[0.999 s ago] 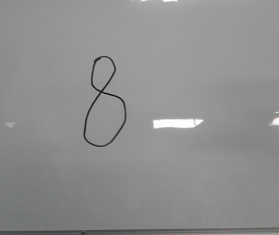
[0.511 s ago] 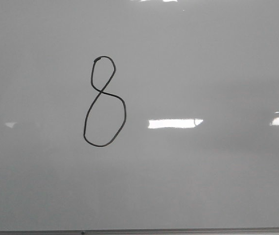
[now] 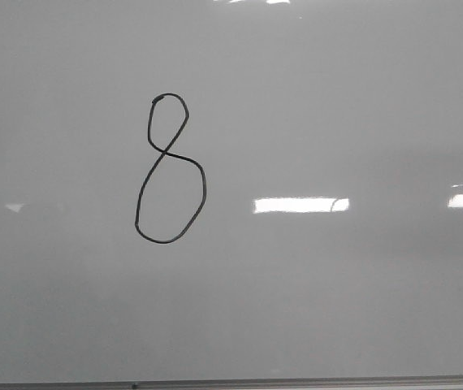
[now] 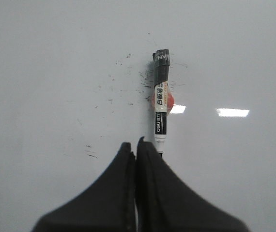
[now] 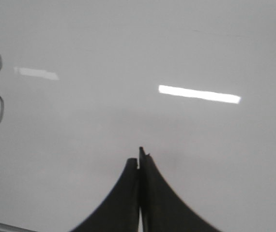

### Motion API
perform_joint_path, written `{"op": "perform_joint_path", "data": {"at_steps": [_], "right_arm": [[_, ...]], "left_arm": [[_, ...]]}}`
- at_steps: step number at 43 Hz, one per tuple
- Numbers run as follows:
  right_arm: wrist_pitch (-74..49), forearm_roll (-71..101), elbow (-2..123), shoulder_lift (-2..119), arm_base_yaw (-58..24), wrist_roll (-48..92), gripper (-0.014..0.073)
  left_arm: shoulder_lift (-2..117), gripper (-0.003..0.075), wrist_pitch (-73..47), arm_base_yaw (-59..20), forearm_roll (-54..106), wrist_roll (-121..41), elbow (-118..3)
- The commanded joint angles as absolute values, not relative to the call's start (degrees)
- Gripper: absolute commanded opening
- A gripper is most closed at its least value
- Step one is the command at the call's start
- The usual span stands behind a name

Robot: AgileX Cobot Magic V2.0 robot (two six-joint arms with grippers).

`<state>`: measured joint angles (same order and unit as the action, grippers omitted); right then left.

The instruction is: Write number 8 on whiteboard

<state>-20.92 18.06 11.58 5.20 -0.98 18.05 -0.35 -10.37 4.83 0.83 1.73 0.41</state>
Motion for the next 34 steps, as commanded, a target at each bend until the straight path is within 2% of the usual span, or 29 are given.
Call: {"op": "perform_joint_path", "data": {"at_steps": [1, 5, 15, 34], "right_arm": [[-16.0, 10.8, 10.3, 3.8, 1.1, 10.3, -0.0069], [-15.2, 7.4, 7.0, 1.9, 2.1, 6.2, -0.0069], [-8.7, 7.2, -1.2, -1.5, 2.4, 6.0, -0.0069], [-10.1, 7.2, -1.4, -1.6, 2.4, 6.0, -0.0069]], "left_arm": [[-1.1, -0.0021, -5.5, 4.8, 0.8, 2.2, 1.1], [-1.1, -0.0021, -5.5, 4.8, 0.8, 2.2, 1.1], [-1.1, -0.0021, -5.5, 4.8, 0.8, 2.2, 1.1], [-1.1, -0.0021, -5.5, 4.8, 0.8, 2.2, 1.1]]}}
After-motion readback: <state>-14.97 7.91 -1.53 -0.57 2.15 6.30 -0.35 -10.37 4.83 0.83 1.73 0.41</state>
